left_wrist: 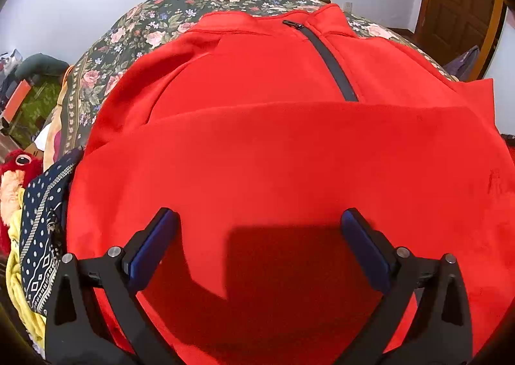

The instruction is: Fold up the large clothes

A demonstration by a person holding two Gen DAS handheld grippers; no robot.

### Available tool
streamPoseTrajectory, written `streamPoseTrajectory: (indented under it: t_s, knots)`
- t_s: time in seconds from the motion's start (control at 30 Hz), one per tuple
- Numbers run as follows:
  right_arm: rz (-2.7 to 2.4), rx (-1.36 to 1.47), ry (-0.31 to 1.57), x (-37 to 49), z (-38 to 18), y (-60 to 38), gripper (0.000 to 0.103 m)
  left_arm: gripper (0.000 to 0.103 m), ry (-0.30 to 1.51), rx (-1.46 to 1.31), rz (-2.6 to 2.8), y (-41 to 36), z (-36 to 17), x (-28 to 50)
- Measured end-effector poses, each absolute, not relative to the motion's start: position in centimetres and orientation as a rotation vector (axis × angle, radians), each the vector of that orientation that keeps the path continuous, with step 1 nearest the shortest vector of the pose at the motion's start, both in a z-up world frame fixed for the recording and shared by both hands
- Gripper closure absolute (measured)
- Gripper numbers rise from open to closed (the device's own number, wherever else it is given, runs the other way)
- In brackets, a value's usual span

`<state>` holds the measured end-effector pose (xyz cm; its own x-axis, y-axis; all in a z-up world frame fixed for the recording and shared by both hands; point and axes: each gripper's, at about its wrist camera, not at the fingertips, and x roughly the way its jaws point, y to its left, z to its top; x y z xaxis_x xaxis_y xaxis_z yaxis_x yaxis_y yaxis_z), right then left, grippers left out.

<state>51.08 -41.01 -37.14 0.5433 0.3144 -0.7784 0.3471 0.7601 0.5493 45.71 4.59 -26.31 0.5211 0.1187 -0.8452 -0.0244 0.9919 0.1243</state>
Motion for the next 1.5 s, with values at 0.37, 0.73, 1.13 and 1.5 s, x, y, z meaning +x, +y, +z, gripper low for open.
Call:
streamPoseTrajectory:
  t_s: [0.37, 0.73, 1.13, 1.5]
  knots:
    - [0.098, 0.479, 0.772, 47.7, -21.8, -35.0, 0.098, 0.0, 0.946, 0.128, 0.108, 6.8, -22.6, 41.4]
    - [0.443, 0.194, 0.682, 43.4, -12.8, -15.6, 0.098, 0.0, 0.872, 0.123, 0.132, 10.6, -19.8, 36.6]
    - [0.435, 0.039, 1.145, 45.2, -30.3, -3.7, 0.097, 0.0, 0.955, 0.051, 0.17, 15.7, -23.0, 32.2]
    - [0.451, 0.172, 1.445, 46.0, -32.4, -6.5, 0.097, 0.0, 0.974, 0.033, 0.166, 16.1, -23.4, 29.9]
